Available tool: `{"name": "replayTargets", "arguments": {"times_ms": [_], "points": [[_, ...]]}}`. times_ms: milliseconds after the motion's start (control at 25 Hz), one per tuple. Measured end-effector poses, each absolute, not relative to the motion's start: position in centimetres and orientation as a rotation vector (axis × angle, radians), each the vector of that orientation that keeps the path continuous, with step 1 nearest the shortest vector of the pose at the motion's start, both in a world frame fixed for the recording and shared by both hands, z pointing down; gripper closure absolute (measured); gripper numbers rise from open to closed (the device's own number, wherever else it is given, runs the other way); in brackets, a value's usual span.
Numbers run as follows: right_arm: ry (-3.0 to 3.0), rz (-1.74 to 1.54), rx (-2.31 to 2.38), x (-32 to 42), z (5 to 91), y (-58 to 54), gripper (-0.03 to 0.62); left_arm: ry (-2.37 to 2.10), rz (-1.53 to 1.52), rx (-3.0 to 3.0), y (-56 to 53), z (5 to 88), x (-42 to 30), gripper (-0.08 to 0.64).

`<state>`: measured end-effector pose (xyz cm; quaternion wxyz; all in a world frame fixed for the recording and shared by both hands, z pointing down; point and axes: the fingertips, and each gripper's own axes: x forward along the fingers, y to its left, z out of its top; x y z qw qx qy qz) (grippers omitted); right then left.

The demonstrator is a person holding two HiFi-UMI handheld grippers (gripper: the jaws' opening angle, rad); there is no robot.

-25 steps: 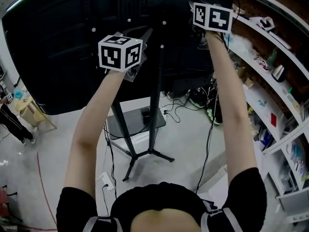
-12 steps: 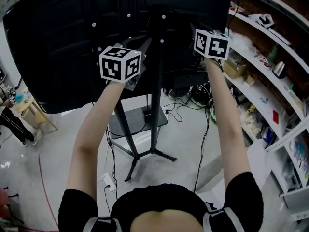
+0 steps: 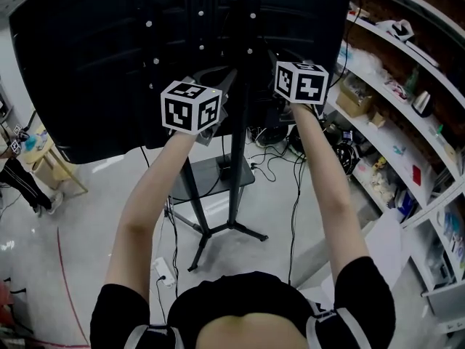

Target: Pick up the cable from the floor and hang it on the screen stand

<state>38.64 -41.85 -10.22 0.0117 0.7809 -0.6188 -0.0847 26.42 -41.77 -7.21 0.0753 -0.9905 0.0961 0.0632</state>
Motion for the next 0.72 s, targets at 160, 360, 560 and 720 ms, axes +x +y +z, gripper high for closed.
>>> {"name": "replayTargets", "arguments": {"times_ms": [160, 360, 560, 720], "points": [[-1.961, -0.243, 2.452, 37.9, -9.2, -42.8, 0.486, 0.298, 0.162, -2.993, -42.0, -5.5, 26.1, 0.554], [-1.954, -0.262, 2.524, 38.3, -9.4, -42.4, 0.483, 0.293, 0.136, -2.994, -41.8, -4.3, 25.8, 0.554], [-1.903, -0.333, 2.600, 39.0, -10.6, -40.7, 0.482, 0.273, 0.131, -2.994, -41.2, -3.8, 25.1, 0.554], [-1.858, -0.355, 2.656, 39.4, -11.2, -39.0, 0.464, 0.257, 0.157, -2.992, -40.3, -4.3, 24.5, 0.554]]}}
